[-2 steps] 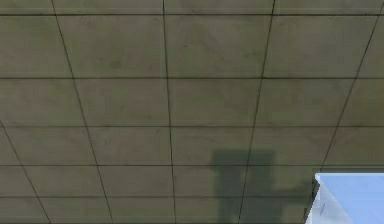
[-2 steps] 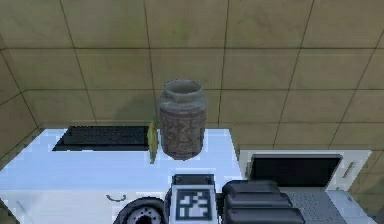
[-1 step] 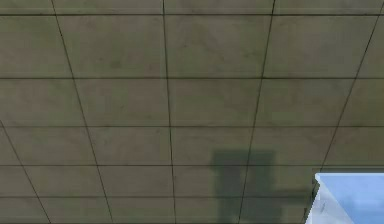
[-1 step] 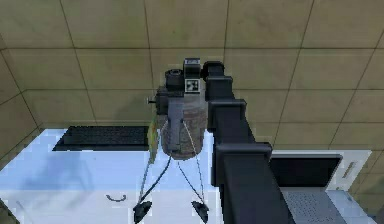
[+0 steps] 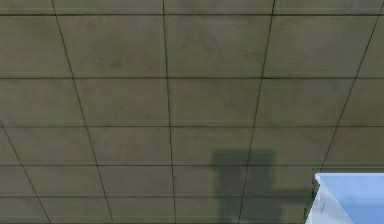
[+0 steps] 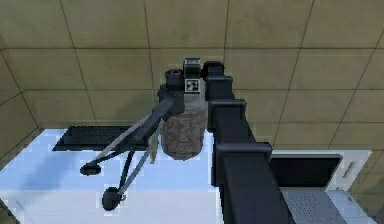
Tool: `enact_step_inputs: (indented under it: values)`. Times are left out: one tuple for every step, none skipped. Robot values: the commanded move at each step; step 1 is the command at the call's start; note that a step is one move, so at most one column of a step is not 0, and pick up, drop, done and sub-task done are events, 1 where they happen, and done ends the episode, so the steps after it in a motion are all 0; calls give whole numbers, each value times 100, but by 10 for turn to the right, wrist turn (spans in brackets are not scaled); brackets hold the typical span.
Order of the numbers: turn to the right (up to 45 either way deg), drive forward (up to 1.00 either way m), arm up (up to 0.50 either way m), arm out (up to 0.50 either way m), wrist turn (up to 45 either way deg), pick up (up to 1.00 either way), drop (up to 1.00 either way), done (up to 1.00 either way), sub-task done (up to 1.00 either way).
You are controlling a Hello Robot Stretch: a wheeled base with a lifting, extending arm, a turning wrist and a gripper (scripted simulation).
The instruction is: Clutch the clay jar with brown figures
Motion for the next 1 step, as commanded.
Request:
enact_step_inputs:
  values:
    - [0, 0, 0, 0, 450, 0, 0, 0, 0]
